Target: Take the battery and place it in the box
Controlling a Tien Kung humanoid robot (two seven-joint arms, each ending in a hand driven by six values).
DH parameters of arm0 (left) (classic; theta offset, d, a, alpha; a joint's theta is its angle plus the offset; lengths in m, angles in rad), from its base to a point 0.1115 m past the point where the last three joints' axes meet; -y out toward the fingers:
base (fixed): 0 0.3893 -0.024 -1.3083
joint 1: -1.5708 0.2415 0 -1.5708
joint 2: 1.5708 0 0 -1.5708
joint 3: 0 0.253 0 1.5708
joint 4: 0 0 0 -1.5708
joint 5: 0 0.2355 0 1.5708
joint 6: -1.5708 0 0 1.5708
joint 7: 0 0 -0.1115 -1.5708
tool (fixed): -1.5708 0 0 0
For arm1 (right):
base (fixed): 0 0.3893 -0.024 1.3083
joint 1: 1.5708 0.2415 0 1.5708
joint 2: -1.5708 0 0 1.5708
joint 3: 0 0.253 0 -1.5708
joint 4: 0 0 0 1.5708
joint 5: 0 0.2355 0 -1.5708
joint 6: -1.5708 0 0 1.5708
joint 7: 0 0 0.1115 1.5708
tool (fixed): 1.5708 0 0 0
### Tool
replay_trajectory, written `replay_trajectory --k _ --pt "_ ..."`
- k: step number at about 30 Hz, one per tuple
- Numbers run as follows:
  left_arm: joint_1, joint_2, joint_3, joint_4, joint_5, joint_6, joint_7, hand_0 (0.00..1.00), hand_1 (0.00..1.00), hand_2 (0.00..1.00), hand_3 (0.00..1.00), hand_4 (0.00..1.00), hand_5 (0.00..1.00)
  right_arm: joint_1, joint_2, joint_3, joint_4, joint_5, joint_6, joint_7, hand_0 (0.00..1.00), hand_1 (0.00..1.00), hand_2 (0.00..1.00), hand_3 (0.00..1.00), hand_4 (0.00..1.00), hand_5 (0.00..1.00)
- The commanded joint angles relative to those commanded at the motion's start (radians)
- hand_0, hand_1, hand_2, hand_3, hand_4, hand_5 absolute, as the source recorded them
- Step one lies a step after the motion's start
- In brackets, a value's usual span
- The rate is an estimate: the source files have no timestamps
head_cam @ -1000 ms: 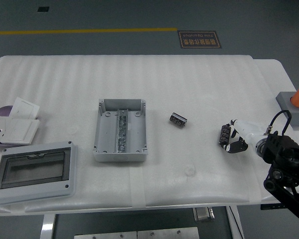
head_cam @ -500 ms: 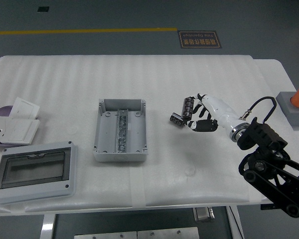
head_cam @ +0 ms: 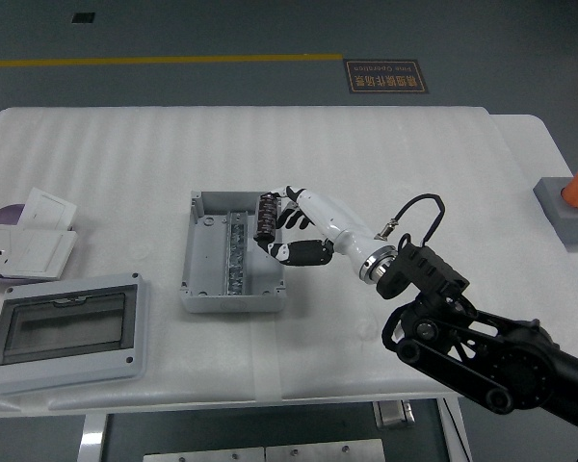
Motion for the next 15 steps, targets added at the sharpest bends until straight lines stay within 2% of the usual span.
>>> replay_trajectory --k 9,15 --pt "0.000 0.000 0.007 0.000 -0.009 -0.004 0.001 0.606 0.674 0.534 0.556 0.546 0.566 0.038 0.012 -0.080 -0.032 0.049 -0.006 0.022 0.846 0.847 0.856 0.934 0.671 0.350" --pt "-0.001 0.000 0.006 0.001 -0.010 -0.005 -0.002 0.606 0.674 0.532 0.556 0.546 0.566 0.041 0.013 -0.097 -0.050 0.063 0.000 0.025 0.852 0.843 0.844 0.935 0.678 0.354"
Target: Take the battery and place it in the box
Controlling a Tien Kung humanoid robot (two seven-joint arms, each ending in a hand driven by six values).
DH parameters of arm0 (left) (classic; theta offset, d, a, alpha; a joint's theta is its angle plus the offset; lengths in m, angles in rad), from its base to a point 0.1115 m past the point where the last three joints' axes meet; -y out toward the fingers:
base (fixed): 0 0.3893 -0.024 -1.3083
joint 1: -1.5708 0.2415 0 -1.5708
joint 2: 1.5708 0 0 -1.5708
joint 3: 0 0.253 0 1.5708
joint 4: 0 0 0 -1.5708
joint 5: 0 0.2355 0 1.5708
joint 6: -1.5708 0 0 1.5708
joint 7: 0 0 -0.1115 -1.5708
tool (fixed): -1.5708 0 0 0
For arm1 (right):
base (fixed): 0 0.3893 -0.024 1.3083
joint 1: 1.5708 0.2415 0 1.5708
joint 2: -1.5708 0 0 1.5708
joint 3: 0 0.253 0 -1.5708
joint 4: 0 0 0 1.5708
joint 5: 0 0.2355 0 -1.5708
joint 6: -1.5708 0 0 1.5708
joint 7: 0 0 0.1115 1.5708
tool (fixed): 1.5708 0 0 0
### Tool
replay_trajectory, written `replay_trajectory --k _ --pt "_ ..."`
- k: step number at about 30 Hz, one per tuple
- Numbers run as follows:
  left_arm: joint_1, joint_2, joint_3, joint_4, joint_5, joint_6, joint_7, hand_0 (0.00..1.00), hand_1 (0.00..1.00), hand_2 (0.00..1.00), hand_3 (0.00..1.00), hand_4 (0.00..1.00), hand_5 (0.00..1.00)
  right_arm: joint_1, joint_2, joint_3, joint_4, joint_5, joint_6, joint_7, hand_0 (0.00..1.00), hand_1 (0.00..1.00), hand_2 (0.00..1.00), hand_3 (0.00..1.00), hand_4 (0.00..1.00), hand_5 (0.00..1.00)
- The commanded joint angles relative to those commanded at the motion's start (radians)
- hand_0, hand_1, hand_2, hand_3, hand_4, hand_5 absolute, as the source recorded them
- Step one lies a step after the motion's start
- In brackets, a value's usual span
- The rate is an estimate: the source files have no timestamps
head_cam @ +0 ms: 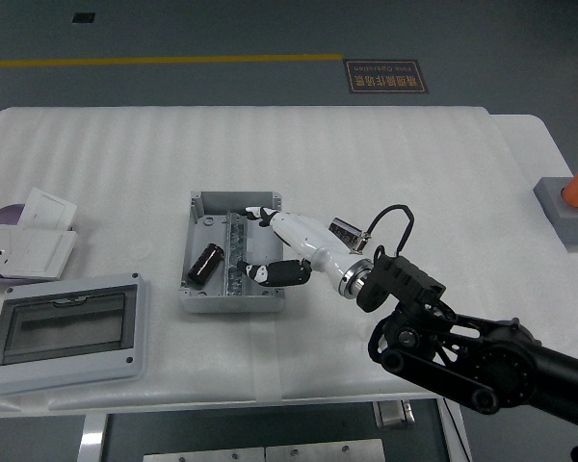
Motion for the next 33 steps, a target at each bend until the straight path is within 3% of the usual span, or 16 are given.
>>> replay_trajectory --k 5,11,20,21,26,27,32,33 --pt "0.000 -0.001 0.001 0.000 -0.002 0.000 -0.002 0.606 0.674 0.531 0.554 0.543 0.569 -0.011 -0.016 0.064 -0.027 -0.060 -0.003 -0.027 0.857 0.830 0.831 0.938 0.699 0.374" --pt "0.001 -0.001 0.004 0.000 -0.005 0.000 -0.002 0.603 0.673 0.529 0.552 0.528 0.562 -0.009 -0.059 0.128 -0.117 -0.188 0.031 -0.104 0.860 0.816 0.811 0.944 0.708 0.385" --pt "-0.001 -0.002 0.014 0.001 -0.015 0.002 -0.006 0.605 0.674 0.528 0.551 0.524 0.558 0.018 -0.071 0.088 -0.202 -0.218 0.065 -0.144 0.858 0.778 0.767 0.892 0.715 0.400" --pt "-0.001 -0.002 0.013 0.001 -0.014 0.002 -0.006 0.605 0.674 0.529 0.551 0.514 0.552 0.025 -0.069 0.077 -0.207 -0.218 0.070 -0.146 0.806 0.721 0.719 0.815 0.720 0.410" --pt "0.000 0.000 0.009 0.000 -0.009 0.002 -0.003 0.605 0.674 0.529 0.551 0.514 0.552 0.054 -0.056 0.033 -0.237 -0.233 0.097 -0.157 0.806 0.721 0.719 0.815 0.720 0.410" --pt "-0.001 0.000 0.010 0.000 -0.009 0.003 -0.004 0.604 0.674 0.528 0.551 0.512 0.554 0.058 -0.053 0.028 -0.245 -0.239 0.103 -0.159 0.744 0.671 0.669 0.771 0.731 0.424" --pt "-0.002 -0.001 0.017 0.000 -0.015 0.004 -0.007 0.604 0.674 0.528 0.551 0.512 0.554 0.071 -0.047 0.011 -0.289 -0.253 0.115 -0.159 0.744 0.671 0.669 0.771 0.731 0.424" --pt "-0.002 -0.001 0.019 0.000 -0.017 0.004 -0.007 0.603 0.673 0.528 0.551 0.507 0.564 0.072 -0.047 0.009 -0.295 -0.253 0.116 -0.159 0.709 0.628 0.634 0.724 0.740 0.437"
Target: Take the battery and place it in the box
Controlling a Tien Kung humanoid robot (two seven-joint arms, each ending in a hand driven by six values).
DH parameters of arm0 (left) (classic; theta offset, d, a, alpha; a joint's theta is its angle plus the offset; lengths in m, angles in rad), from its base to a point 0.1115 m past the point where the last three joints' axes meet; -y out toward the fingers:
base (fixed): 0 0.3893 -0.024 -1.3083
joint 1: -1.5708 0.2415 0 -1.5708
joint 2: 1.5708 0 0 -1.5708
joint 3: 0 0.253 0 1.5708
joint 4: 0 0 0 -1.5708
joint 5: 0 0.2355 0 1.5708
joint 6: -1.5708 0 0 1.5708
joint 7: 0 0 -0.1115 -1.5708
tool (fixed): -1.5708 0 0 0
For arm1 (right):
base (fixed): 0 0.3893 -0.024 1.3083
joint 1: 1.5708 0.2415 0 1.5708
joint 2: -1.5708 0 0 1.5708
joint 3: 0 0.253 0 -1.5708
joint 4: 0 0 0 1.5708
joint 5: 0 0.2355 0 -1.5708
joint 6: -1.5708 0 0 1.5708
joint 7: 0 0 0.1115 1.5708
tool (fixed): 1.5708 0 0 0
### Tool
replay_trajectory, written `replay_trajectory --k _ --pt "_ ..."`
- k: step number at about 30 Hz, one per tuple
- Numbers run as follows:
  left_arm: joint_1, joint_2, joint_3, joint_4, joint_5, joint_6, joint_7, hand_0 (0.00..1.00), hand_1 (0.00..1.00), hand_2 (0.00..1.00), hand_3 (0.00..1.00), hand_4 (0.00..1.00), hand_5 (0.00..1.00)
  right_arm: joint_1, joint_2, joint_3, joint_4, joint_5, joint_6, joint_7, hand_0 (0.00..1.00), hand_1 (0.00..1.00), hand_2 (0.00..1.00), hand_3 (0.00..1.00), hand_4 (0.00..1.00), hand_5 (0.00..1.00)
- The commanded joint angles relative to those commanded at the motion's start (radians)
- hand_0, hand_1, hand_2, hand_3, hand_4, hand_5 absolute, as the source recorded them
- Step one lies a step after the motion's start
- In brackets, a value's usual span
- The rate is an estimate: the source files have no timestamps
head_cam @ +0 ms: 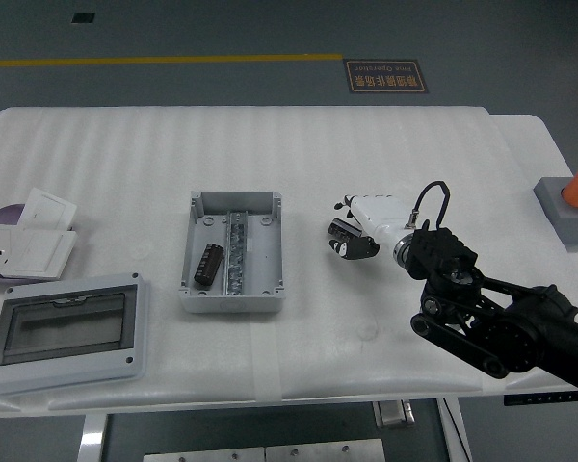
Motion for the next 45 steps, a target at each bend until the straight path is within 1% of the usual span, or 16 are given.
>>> replay_trajectory --k 5,6,11,12,23,24,29,30,35,36,41,42,45 --pt "-0.001 0.000 0.003 0.000 -0.002 0.001 -0.003 0.603 0.673 0.528 0.551 0.507 0.564 0.005 0.002 -0.014 -0.026 0.010 -0.005 0.006 0.709 0.628 0.634 0.724 0.740 0.437" --pt "-0.002 0.000 0.003 0.000 -0.001 0.001 -0.003 0.602 0.672 0.528 0.549 0.503 0.566 0.005 0.003 -0.016 -0.028 0.012 -0.007 0.007 0.652 0.601 0.605 0.703 0.742 0.439" --pt "-0.003 0.000 0.005 0.001 -0.002 0.001 -0.006 0.602 0.672 0.528 0.549 0.503 0.566 0.006 0.012 -0.024 -0.041 0.022 -0.019 0.013 0.652 0.601 0.605 0.703 0.742 0.439" --pt "-0.003 0.000 0.007 0.001 -0.003 0.001 -0.007 0.602 0.672 0.529 0.550 0.502 0.565 0.006 0.014 -0.026 -0.043 0.023 -0.022 0.014 0.623 0.583 0.564 0.688 0.739 0.449" --pt "-0.001 0.001 0.013 0.001 -0.006 0.003 -0.012 0.601 0.672 0.529 0.550 0.502 0.566 0.005 0.020 -0.040 -0.059 0.034 -0.047 0.021 0.610 0.571 0.547 0.684 0.740 0.456" --pt "-0.001 0.001 0.014 0.001 -0.006 0.003 -0.013 0.601 0.671 0.528 0.549 0.504 0.570 0.004 0.020 -0.041 -0.060 0.033 -0.049 0.021 0.562 0.545 0.493 0.658 0.668 0.419" --pt "-0.003 0.000 0.020 0.002 -0.010 0.005 -0.017 0.601 0.671 0.528 0.549 0.504 0.570 0.002 0.020 -0.046 -0.063 0.027 -0.058 0.020 0.562 0.545 0.493 0.658 0.668 0.419" --pt "-0.003 0.000 0.022 0.002 -0.011 0.006 -0.019 0.589 0.671 0.528 0.549 0.504 0.573 0.002 0.019 -0.047 -0.064 0.026 -0.060 0.020 0.505 0.515 0.471 0.663 0.405 0.237" --pt "-0.005 0.000 0.027 0.002 -0.013 0.007 -0.024 0.589 0.671 0.528 0.549 0.504 0.573 0.001 0.019 -0.053 -0.069 0.026 -0.070 0.023 0.505 0.515 0.471 0.663 0.405 0.237" --pt "-0.006 0.000 0.029 0.003 -0.014 0.007 -0.025 0.589 0.670 0.529 0.550 0.504 0.574 0.001 0.019 -0.054 -0.070 0.026 -0.072 0.024 0.492 0.517 0.462 0.671 0.358 0.104" --pt "-0.007 0.000 0.029 0.003 -0.013 0.007 -0.027 0.589 0.670 0.529 0.550 0.504 0.574 0.001 0.020 -0.058 -0.076 0.029 -0.084 0.029 0.492 0.517 0.462 0.671 0.358 0.104" --pt "-0.007 0.000 0.028 0.003 -0.012 0.007 -0.026 0.588 0.669 0.530 0.550 0.503 0.575 0.000 0.020 -0.059 -0.077 0.030 -0.086 0.029 0.476 0.518 0.459 0.674 0.296 0.056" --pt "-0.005 0.001 0.023 0.002 -0.007 0.006 -0.024 0.588 0.669 0.530 0.550 0.503 0.575 -0.002 0.019 -0.060 -0.076 0.033 -0.094 0.034 0.476 0.518 0.459 0.674 0.296 0.056"
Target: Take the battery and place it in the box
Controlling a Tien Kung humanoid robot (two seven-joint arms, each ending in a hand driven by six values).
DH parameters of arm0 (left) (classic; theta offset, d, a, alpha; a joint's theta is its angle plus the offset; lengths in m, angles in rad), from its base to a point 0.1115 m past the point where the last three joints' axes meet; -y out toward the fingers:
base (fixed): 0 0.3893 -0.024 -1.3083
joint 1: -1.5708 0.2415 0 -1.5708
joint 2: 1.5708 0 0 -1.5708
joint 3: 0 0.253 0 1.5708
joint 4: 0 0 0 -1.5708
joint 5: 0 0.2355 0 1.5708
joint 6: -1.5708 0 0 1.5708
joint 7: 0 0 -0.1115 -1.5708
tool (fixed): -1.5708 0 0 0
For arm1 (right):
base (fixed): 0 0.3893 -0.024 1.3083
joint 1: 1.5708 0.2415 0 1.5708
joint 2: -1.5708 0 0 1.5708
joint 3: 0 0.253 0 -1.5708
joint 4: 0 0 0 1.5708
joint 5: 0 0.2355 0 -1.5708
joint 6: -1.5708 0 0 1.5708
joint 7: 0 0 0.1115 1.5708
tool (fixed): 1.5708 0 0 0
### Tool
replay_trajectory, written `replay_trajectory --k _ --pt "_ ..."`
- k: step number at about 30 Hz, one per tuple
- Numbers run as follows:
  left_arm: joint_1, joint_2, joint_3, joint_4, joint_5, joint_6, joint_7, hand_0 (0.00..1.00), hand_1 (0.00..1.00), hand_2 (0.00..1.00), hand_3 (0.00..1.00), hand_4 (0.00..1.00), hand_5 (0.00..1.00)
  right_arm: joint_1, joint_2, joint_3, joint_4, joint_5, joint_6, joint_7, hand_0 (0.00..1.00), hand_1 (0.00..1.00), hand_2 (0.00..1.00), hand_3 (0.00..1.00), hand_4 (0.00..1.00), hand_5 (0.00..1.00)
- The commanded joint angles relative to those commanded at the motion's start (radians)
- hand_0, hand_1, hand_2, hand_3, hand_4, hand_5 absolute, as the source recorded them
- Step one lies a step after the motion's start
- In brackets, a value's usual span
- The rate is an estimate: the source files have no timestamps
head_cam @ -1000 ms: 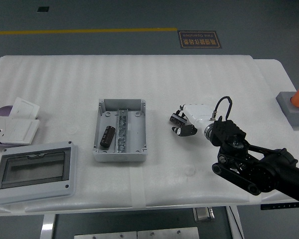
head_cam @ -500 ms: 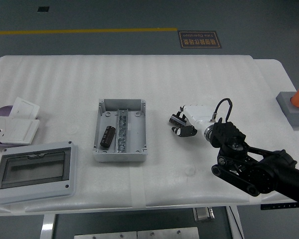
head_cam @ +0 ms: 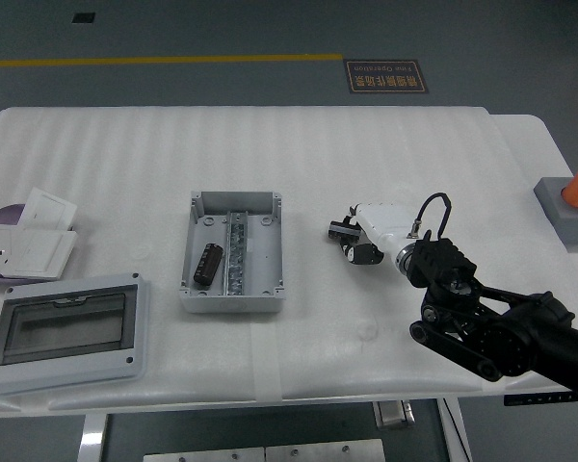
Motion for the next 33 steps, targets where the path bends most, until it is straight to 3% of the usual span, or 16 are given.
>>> replay_trajectory --k 8,17,24,28,32,33 --pt "0.003 0.000 -0.007 -0.001 0.004 -0.001 0.004 0.587 0.670 0.534 0.549 0.502 0.578 -0.017 -0.011 0.031 0.054 0.036 -0.036 0.019 0.466 0.510 0.454 0.675 0.301 0.065" --pt "0.004 -0.004 -0.004 -0.001 -0.002 0.000 0.005 0.585 0.670 0.535 0.550 0.504 0.579 -0.044 -0.028 0.079 0.212 0.097 -0.083 0.043 0.460 0.506 0.444 0.675 0.302 0.068" --pt "0.005 -0.004 -0.007 -0.001 0.000 -0.001 0.007 0.585 0.670 0.536 0.550 0.505 0.580 -0.043 -0.013 0.057 0.345 0.120 -0.127 0.069 0.463 0.506 0.437 0.675 0.303 0.069" --pt "0.005 -0.004 -0.011 -0.001 0.004 -0.002 0.010 0.585 0.670 0.537 0.550 0.505 0.579 -0.036 0.002 0.042 0.361 0.170 -0.116 0.121 0.463 0.505 0.437 0.675 0.305 0.071" --pt "0.004 -0.004 -0.013 -0.002 0.005 -0.003 0.011 0.585 0.670 0.537 0.550 0.505 0.579 -0.029 0.018 0.020 0.335 0.212 -0.091 0.159 0.463 0.505 0.437 0.675 0.305 0.071" --pt "0.004 -0.004 -0.013 -0.002 0.006 -0.003 0.011 0.584 0.670 0.537 0.549 0.507 0.579 -0.027 0.020 0.013 0.329 0.221 -0.092 0.165 0.589 0.600 0.613 0.697 0.443 0.252"
